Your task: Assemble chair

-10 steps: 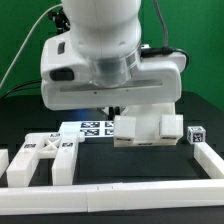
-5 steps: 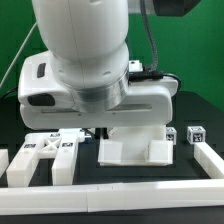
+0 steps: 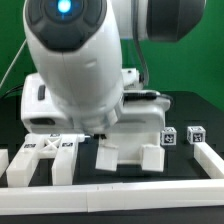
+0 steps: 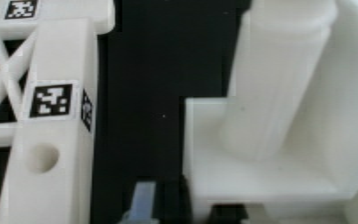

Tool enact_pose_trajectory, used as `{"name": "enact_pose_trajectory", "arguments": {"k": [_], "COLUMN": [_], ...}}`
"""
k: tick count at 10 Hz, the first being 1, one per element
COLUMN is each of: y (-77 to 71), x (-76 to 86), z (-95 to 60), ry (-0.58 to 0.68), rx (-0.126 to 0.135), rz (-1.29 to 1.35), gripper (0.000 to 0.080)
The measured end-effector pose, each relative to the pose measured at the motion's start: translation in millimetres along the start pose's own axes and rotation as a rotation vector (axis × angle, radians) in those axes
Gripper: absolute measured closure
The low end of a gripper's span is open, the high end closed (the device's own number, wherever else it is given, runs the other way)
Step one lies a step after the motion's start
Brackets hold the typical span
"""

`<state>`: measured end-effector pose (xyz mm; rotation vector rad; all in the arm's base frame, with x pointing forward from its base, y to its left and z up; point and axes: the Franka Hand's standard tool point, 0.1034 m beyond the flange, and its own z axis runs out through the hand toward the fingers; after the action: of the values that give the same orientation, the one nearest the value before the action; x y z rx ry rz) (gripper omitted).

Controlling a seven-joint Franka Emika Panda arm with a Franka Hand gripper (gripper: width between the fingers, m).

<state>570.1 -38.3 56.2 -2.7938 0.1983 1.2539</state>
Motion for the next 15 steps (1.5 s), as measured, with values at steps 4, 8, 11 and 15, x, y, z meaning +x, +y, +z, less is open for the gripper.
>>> {"name": "enact_pose_trajectory", "arguments": {"k": [4,8,11,15], "y": [-0.2,6.0,4.6,2.0], "x": [4.8,6.3,4.8,5.8], "z": [-1.1,17.3,18.8,12.8], "ry": [0.026,-0.042,-0.059,-0.032], "rx": [0.000,0.029,0.055,0.019], "rz": [0.005,0.097,0.111,0.099], "gripper": [0.0765,0.0765,0.0765,0.0765]}}
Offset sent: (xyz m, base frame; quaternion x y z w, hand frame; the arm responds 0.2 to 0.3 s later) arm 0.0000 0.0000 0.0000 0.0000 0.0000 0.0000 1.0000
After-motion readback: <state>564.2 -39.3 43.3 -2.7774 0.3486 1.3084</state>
